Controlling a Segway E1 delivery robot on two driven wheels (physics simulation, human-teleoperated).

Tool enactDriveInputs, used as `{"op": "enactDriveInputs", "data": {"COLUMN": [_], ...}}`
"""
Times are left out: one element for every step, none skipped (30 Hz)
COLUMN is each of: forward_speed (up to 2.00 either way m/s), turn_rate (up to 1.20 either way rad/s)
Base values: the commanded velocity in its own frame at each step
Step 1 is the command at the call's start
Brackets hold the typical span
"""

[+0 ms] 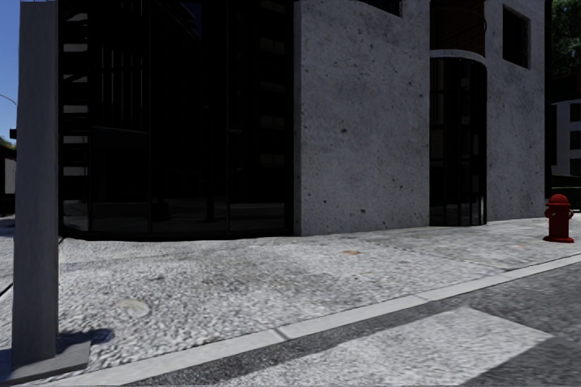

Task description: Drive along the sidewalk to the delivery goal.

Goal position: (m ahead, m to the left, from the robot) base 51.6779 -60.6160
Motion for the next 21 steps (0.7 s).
{"op": "enactDriveInputs", "data": {"forward_speed": [1.55, 1.55, 1.55, 1.55, 1.55, 1.55, 1.55, 1.55, 1.55, 1.55, 1.55, 1.55, 1.55, 1.55, 1.55, 1.55, 1.55, 1.55, 1.55, 1.55, 1.55], "turn_rate": [-0.33, -0.33, -0.33, -0.33, -0.33, -0.33, -0.33, -0.33, -0.33, -0.33, -0.33, -0.33, -0.33, -0.34, -0.34, -0.35, -0.35, -0.36, -0.36, -0.37, -0.38]}}
